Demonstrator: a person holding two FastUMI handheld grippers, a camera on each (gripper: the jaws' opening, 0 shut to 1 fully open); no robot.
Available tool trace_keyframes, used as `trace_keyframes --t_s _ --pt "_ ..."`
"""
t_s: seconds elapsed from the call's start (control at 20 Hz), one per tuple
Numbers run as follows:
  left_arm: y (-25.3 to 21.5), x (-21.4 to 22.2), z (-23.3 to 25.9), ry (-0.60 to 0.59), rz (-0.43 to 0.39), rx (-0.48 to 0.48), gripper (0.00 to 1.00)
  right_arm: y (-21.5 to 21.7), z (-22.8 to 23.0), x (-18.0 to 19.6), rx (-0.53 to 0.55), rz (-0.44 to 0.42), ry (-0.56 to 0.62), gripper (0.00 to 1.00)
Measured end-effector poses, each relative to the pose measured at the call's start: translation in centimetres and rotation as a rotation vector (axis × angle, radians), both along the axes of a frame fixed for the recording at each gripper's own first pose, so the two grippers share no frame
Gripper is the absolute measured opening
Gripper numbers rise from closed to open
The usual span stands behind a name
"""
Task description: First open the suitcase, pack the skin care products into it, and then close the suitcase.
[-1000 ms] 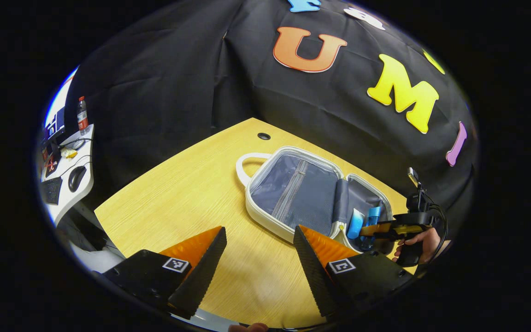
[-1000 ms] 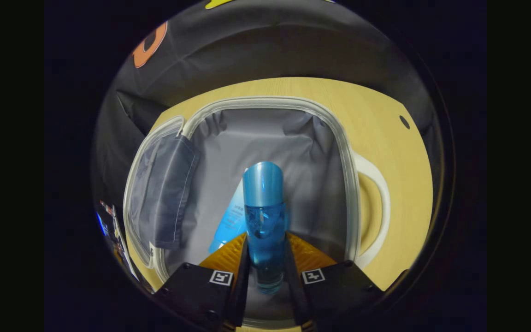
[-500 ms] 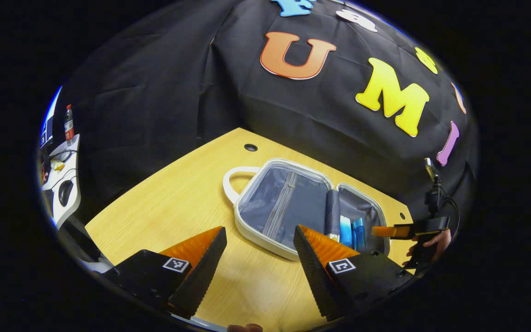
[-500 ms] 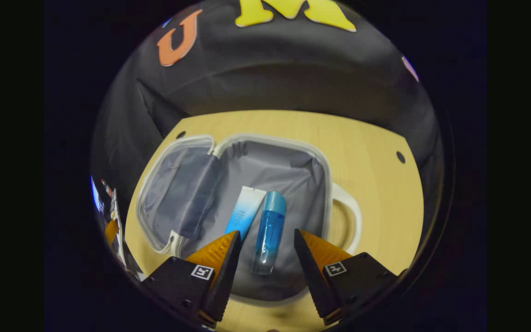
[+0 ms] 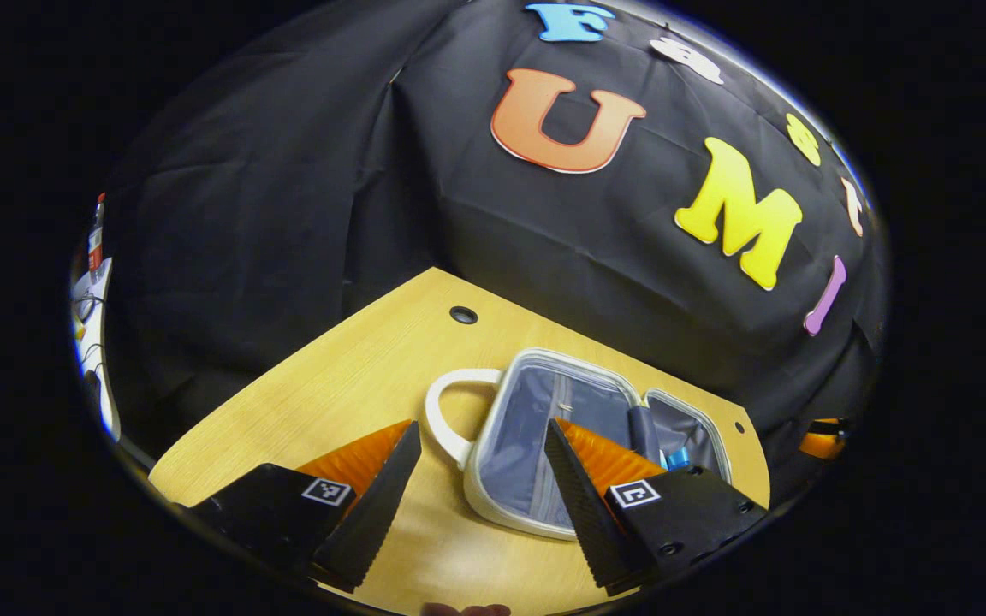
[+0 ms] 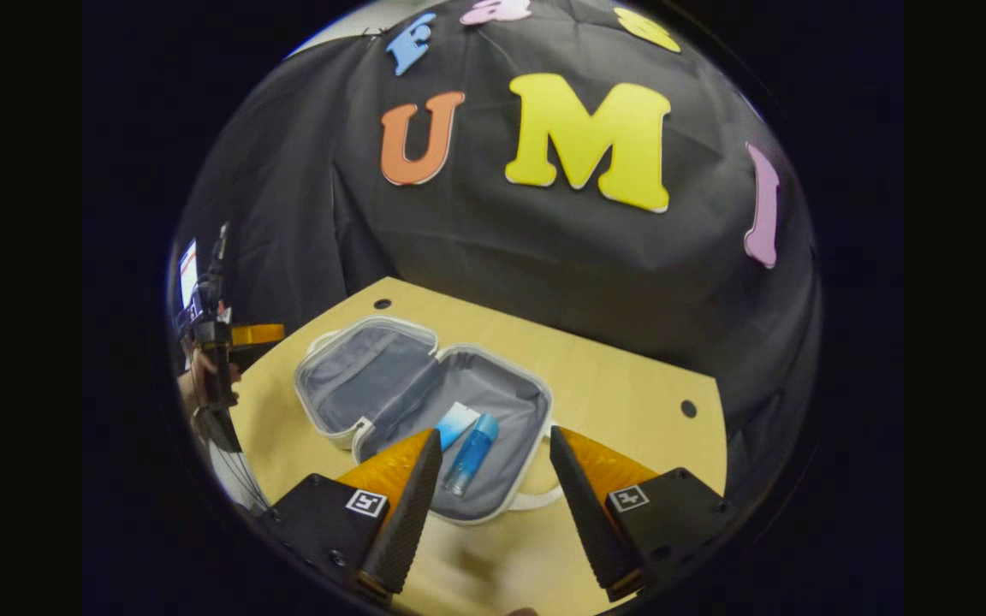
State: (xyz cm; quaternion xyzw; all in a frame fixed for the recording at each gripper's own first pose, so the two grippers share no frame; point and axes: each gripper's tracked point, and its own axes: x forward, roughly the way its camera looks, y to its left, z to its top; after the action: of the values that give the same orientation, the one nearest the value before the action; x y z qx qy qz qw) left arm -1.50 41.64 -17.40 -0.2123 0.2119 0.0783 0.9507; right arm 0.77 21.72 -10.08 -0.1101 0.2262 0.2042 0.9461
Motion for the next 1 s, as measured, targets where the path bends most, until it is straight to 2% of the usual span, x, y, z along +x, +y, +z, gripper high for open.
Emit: trace_keyframes --t_s 0.2,0.3,0.45,0.55,0.65,0.7,0.75,0.85,0.9,1.0 --pt "2.5 2.7 -2.8 0.025 -0.007 -0.033 0.94 -3.1 2.3 -1.3 0.012 -0.055 -0.038 0.74" --pt "3.8 4.5 -4.4 0.042 -0.003 -0.036 0.94 -4.3 1.8 -1.3 -0.008 -0.074 -0.037 0.74" --pt "3.5 6.7 -7.2 0.102 -0.040 -0.072 0.92 -4.8 0.9 -2.1 -0.004 -0.101 -0.003 0.73" --pt "3.6 7.4 -9.5 0.174 -0.045 -0.062 0.89 -5.4 0.5 -2.3 -0.009 -0.122 0.008 0.78" --pt "3.3 8.0 -10.6 0.210 -0.055 -0.072 0.85 -5.7 0.4 -2.3 -0.011 -0.137 0.010 0.76" --pt "3.4 8.4 -11.0 0.228 -0.049 -0.072 0.91 -5.8 0.2 -2.3 -0.018 -0.144 0.009 0.78" --pt "3.7 8.6 -11.1 0.233 -0.041 -0.076 0.80 -5.8 -0.3 -2.2 -0.017 -0.149 0.014 0.76" --pt "4.1 9.1 -11.1 0.240 -0.012 -0.097 0.67 -5.5 -0.8 -2.4 -0.005 -0.156 0.034 0.78" --pt "4.4 9.6 -11.1 0.242 0.005 -0.117 0.56 -5.4 -1.0 -2.5 -0.003 -0.155 0.038 0.78" --pt "4.0 10.0 -11.2 0.251 0.005 -0.171 0.50 -5.5 -1.2 -2.7 -0.014 -0.150 0.037 0.78"
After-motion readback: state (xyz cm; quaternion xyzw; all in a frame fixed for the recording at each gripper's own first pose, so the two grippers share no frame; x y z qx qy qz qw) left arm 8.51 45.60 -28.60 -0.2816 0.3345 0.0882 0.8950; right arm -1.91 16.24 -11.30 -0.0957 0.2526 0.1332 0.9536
